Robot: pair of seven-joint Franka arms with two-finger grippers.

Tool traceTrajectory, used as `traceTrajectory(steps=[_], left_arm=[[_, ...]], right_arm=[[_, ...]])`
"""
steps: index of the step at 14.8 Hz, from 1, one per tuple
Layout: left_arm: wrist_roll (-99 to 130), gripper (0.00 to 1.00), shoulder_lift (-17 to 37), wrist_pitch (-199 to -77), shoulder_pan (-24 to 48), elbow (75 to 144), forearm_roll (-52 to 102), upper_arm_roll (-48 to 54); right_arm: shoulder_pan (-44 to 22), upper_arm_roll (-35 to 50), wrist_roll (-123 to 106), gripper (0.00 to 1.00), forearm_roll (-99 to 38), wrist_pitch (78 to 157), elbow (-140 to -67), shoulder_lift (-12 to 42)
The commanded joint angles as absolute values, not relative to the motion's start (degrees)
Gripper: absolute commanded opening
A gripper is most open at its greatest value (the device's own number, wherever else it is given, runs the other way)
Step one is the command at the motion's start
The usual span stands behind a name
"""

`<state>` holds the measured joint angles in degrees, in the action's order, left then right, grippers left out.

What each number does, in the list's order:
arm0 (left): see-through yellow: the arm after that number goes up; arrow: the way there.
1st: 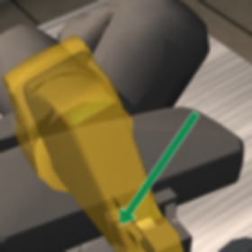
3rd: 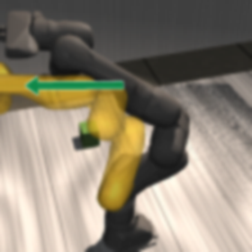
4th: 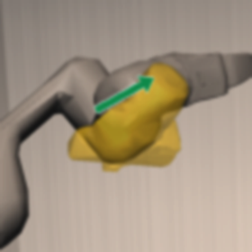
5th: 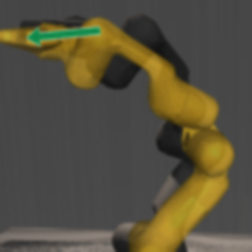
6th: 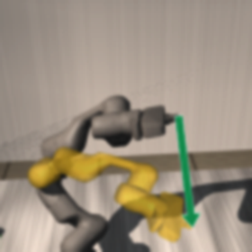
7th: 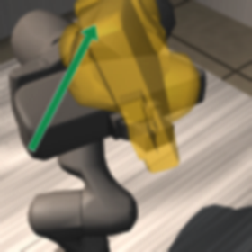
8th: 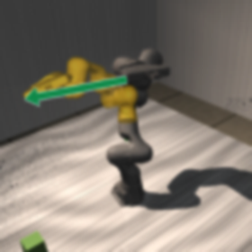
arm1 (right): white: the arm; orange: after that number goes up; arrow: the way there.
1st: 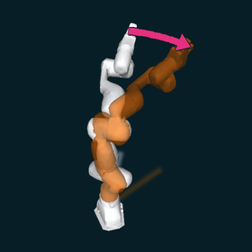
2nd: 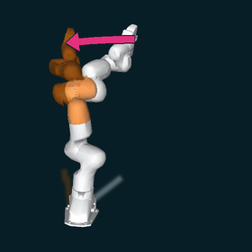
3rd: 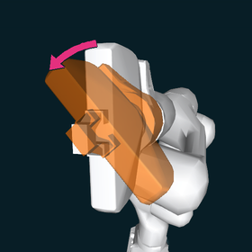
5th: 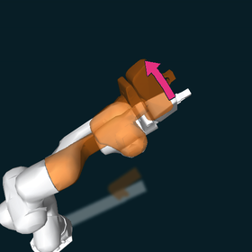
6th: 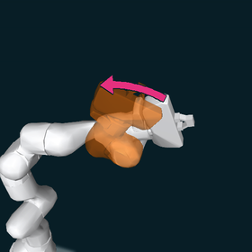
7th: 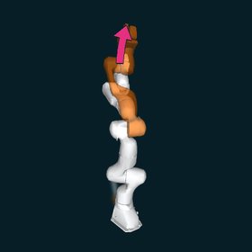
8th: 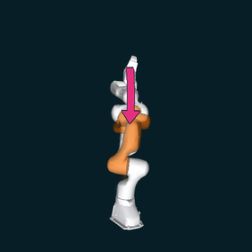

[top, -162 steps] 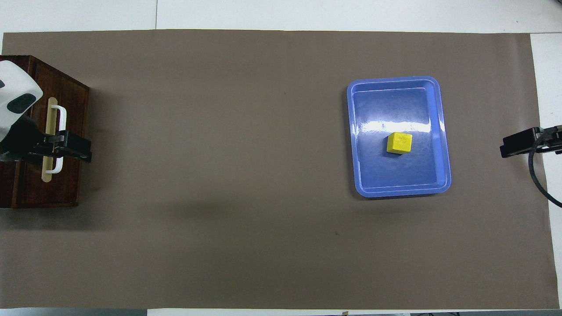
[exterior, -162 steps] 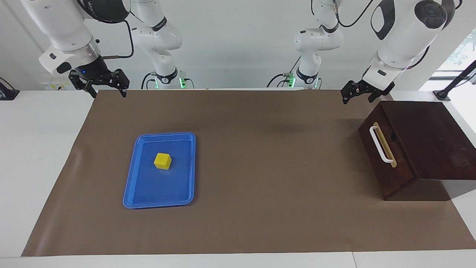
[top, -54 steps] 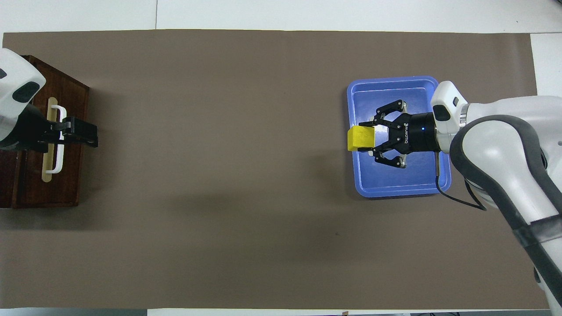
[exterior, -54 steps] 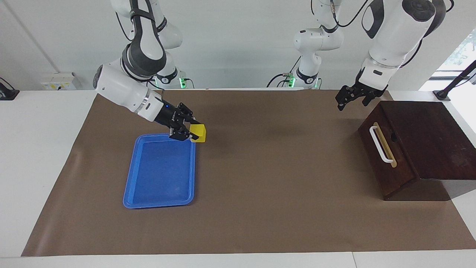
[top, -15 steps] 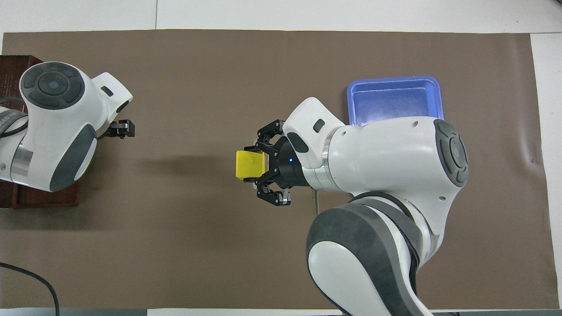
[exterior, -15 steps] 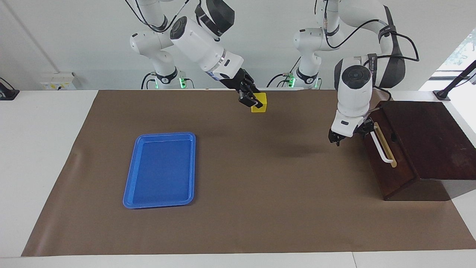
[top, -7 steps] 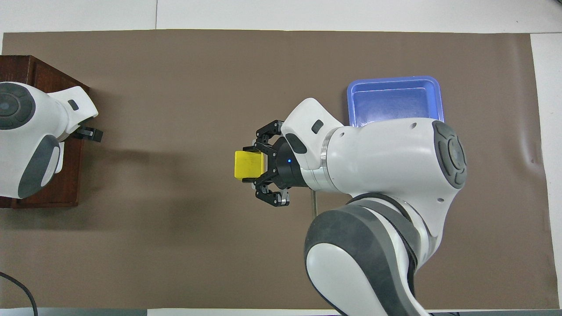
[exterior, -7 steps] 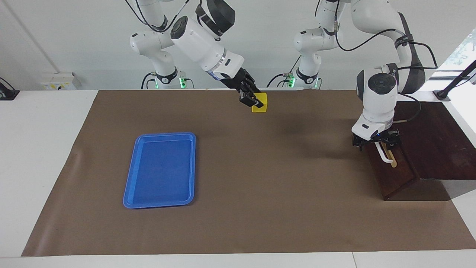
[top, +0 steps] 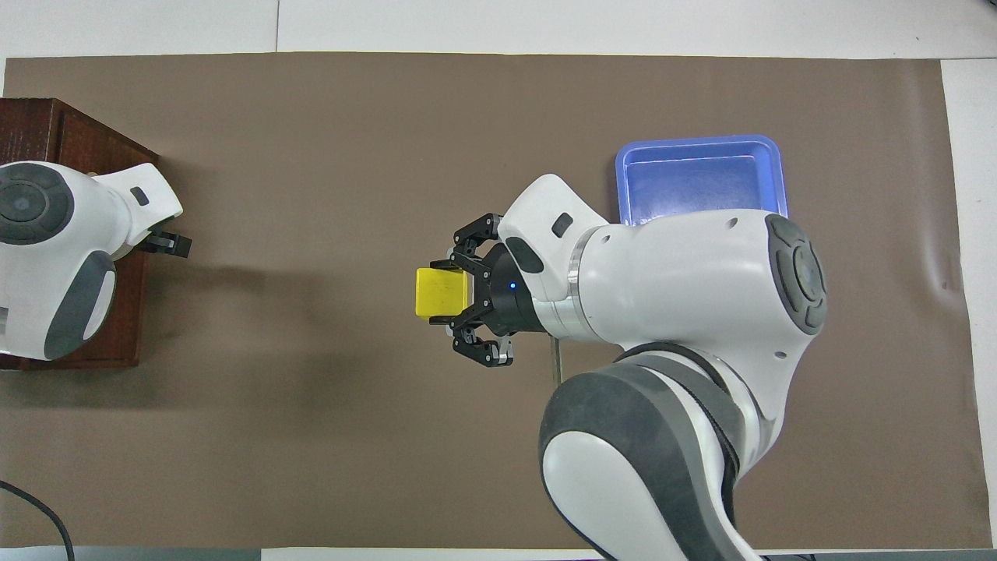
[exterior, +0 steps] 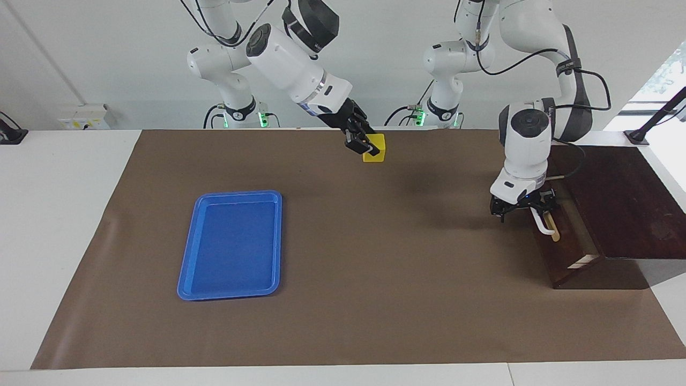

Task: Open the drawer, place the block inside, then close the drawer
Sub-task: 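Pull the drawer open with the left gripper while the right gripper holds the cube, then move the left gripper to the cube held by the right gripper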

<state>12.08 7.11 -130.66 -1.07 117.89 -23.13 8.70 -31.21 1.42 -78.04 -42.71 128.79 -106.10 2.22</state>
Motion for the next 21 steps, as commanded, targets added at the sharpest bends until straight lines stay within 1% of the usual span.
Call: traceTrajectory(steps=[1,7,10,11,13,15,16,17,19,21], left_arm=[[16.2,1.00,6.7,-130.8,3.8,117.6,-16.4,8.3],[25.7,1.00,7.2,-130.8,9.2,115.8,-11.9,8.3],[25.9,1.00,8.0,-127.0,9.3,113.3,-11.5,8.3],[25.9,1.00,8.3,-124.8,9.1,111.5,-11.5,8.3],[26.0,1.00,10.1,-117.6,9.2,105.4,-10.6,8.3],[26.4,1.00,10.3,-112.0,8.8,100.7,-6.9,8.3],[28.2,1.00,9.8,-110.2,8.7,99.7,-3.9,8.2],[34.2,1.00,9.5,-108.2,8.7,97.8,0.0,8.0],[54.8,1.00,9.8,-106.9,9.7,94.7,3.9,8.3],[67.9,1.00,9.7,-107.4,13.2,94.7,5.8,8.5]], right_arm=[[-30.3,1.3,-77.3,0.00,-42.1,127.9,-105.6,2.5],[-22.9,1.1,-77.2,0.00,-42.2,122.3,-105.6,2.5],[-20.2,1.1,-77.7,0.00,-42.1,119.9,-105.6,2.3],[-19.6,1.1,-77.7,0.00,-42.1,119.3,-105.6,2.3],[-18.4,1.1,-77.7,0.00,-42.1,119.1,-105.8,2.2],[-17.9,1.1,-77.7,0.00,-42.1,118.6,-105.9,2.2],[-17.8,1.1,-77.8,0.00,-42.1,118.3,-105.9,2.2],[-17.5,1.1,-78.0,0.00,-42.1,118.2,-105.8,2.2],[-17.2,1.1,-78.3,0.00,-42.1,117.8,-105.8,2.1],[-17.2,1.1,-78.3,0.00,-42.2,117.6,-105.7,2.1]])
